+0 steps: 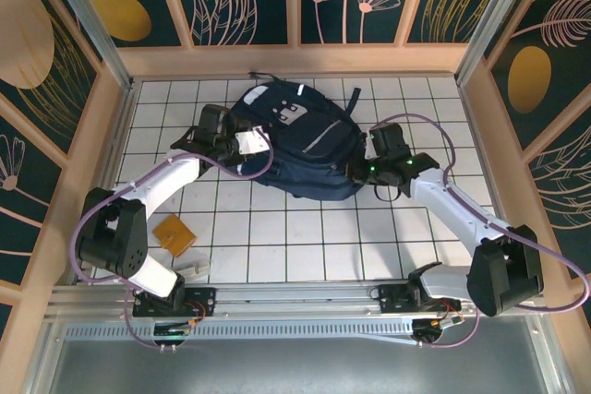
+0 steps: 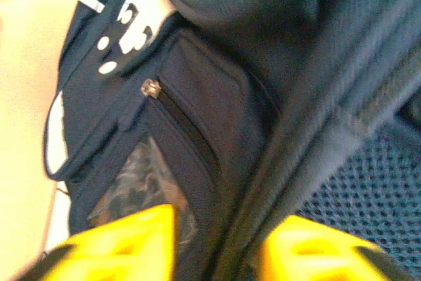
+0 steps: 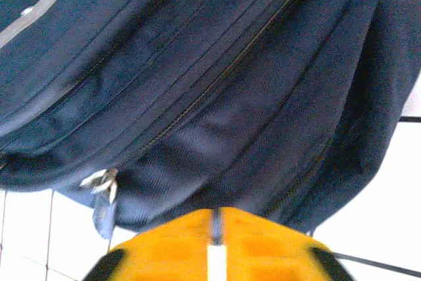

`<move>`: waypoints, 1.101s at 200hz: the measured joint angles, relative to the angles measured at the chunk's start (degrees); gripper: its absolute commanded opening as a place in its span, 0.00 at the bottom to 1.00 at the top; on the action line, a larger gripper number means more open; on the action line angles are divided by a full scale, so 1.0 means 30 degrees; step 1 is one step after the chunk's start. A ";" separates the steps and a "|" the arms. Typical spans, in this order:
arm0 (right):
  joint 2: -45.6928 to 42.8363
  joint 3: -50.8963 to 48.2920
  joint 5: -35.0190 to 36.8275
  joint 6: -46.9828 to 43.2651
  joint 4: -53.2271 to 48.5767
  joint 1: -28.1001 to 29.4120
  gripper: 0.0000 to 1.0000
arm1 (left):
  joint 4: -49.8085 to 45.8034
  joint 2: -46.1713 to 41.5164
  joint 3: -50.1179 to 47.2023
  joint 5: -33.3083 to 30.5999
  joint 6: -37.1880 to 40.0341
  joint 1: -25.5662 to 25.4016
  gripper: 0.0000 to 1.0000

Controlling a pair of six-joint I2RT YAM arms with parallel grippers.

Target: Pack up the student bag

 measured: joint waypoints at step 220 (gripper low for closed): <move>0.3388 0.0117 -0.3410 -0.2149 0.2849 0.1173 0.30 | 0.1741 0.3308 0.1115 0.1217 0.2769 -0.5967 0.32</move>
